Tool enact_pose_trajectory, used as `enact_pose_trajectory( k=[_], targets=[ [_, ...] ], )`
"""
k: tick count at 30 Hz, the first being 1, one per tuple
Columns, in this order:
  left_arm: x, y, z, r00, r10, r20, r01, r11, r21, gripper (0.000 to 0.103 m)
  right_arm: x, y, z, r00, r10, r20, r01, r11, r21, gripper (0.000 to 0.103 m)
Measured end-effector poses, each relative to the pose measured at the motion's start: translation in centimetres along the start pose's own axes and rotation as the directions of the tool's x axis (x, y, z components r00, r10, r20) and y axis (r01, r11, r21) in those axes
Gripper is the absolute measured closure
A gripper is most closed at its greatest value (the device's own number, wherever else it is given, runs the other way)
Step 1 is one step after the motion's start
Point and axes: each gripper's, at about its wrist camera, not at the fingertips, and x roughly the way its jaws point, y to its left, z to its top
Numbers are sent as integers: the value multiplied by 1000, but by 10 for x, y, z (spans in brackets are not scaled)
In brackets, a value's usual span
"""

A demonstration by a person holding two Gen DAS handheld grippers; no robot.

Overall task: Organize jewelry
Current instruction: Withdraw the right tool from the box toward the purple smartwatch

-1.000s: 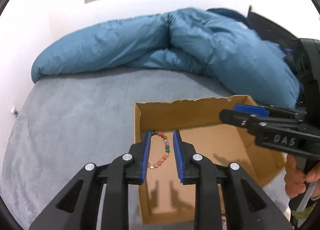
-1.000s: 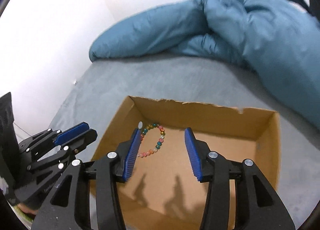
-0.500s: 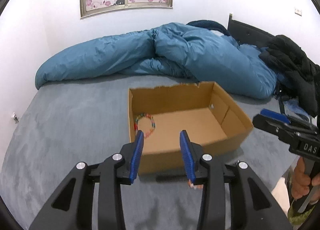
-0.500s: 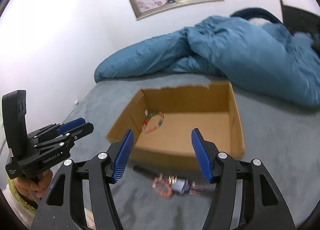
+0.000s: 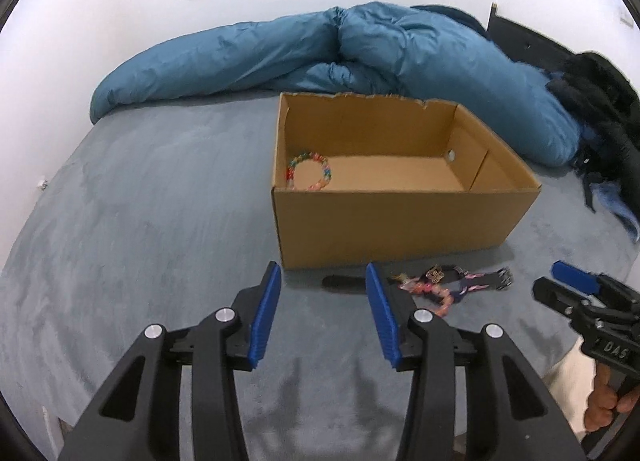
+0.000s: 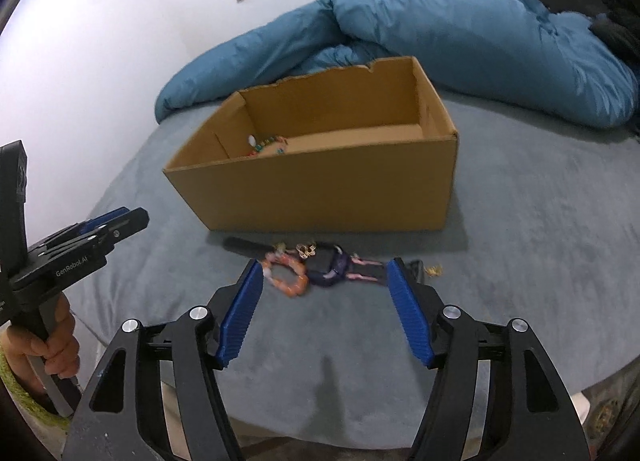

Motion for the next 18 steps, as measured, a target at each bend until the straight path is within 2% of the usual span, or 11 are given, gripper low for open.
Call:
enact_pose_trajectory(
  k=[9,14,18],
  targets=[
    [18,-2,-10,1000,18,-3,-18,1000,6,58,18,-16,-11,998,-66,-23,65,998,-9,35],
    [28,3,-12,1000,20,-4,-20,1000,-5,52,22,-21,-16,996,-81,-27,81,997,-1,30],
    [37,6,-14,1000,21,-10,-21,1000,-11,45,25,-30,-20,996,-82,-23,82,996,17,30]
  ],
)
